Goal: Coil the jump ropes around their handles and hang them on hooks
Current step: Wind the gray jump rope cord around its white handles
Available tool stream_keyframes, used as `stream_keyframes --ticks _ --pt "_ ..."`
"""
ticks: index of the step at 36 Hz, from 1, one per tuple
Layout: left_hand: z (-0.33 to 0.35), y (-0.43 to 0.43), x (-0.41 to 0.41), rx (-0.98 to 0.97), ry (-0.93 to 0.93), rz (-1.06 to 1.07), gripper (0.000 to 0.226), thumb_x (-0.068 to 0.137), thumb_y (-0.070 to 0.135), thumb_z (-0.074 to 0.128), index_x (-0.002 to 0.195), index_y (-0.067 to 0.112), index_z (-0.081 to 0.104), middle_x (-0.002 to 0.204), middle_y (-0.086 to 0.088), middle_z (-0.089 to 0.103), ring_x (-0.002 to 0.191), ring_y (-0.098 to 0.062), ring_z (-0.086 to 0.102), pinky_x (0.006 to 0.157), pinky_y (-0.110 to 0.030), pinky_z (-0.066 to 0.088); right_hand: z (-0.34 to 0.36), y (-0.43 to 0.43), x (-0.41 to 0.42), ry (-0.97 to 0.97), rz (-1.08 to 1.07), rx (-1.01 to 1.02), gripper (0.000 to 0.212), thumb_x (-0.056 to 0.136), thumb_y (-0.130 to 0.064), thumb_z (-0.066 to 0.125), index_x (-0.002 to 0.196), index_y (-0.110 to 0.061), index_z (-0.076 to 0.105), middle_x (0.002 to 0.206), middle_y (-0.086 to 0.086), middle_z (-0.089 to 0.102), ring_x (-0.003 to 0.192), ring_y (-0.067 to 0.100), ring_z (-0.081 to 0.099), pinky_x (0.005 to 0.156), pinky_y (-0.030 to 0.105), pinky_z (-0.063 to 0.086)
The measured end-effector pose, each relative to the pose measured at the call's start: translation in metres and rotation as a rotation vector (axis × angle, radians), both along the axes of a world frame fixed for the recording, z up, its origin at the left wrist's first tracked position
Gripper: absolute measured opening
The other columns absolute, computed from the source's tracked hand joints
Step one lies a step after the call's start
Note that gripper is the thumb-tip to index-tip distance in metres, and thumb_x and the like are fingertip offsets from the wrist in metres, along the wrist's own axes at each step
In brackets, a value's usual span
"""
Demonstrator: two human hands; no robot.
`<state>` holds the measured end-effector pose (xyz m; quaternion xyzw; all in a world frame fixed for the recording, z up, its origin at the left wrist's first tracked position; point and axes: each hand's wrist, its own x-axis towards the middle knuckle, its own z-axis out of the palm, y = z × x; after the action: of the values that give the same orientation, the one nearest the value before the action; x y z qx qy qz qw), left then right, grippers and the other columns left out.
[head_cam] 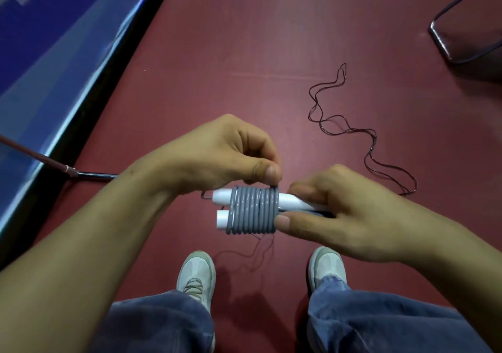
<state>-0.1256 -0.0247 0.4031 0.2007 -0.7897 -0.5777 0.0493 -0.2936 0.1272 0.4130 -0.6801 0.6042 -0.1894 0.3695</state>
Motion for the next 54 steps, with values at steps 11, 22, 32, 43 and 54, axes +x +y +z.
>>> stream_keyframes --ticks 11,22,32,43,54 --pt "-0.012 0.026 -0.010 0.355 0.196 0.146 0.027 0.086 -0.002 0.058 0.076 0.020 0.071 0.062 0.001 0.055 0.053 -0.013 0.047 0.050 -0.023 0.041 0.001 -0.003 -0.008 -0.423 -0.298 -0.114 0.040 0.079 -0.053 0.067 0.075 -0.013 0.071 0.052 0.002 0.055 0.044 0.011 0.042 0.042 0.024 0.034" --pt "-0.017 0.043 -0.026 0.058 0.063 0.365 0.029 0.101 0.014 0.061 0.079 0.025 0.076 0.060 -0.001 0.051 0.056 -0.014 0.043 0.054 -0.028 0.036 -0.011 -0.016 -0.029 -0.376 -0.570 -0.057 0.036 0.096 -0.039 0.068 0.077 -0.009 0.073 0.052 -0.001 0.055 0.045 0.015 0.038 0.047 0.026 0.030" --pt "-0.021 0.050 -0.037 -0.137 -0.070 0.497 0.020 0.097 0.018 0.066 0.081 0.025 0.077 0.086 0.008 0.077 0.086 -0.008 0.069 0.078 -0.024 0.052 -0.012 -0.019 -0.029 -0.196 -0.599 -0.121 0.039 0.093 -0.038 0.066 0.076 -0.003 0.068 0.057 0.006 0.053 0.047 0.012 0.037 0.048 0.031 0.029" --pt "-0.027 0.054 -0.044 0.229 -0.019 0.547 0.023 0.102 0.014 0.058 0.085 0.010 0.073 0.063 -0.008 0.062 0.051 -0.018 0.052 0.048 -0.027 0.045 -0.020 -0.023 -0.032 -0.026 -0.550 -0.210 0.046 0.092 -0.036 0.071 0.051 -0.026 0.053 0.049 -0.004 0.040 0.044 0.010 0.032 0.044 0.026 0.027" --pt "-0.015 0.048 -0.036 0.307 -0.139 0.356 0.022 0.100 0.012 0.055 0.085 0.007 0.070 0.056 -0.005 0.046 0.047 -0.017 0.034 0.049 -0.027 0.028 -0.030 -0.020 -0.039 0.243 -0.509 -0.249 0.050 0.091 -0.050 0.063 0.062 -0.014 0.042 0.051 -0.001 0.037 0.050 0.019 0.029 0.046 0.034 0.024"
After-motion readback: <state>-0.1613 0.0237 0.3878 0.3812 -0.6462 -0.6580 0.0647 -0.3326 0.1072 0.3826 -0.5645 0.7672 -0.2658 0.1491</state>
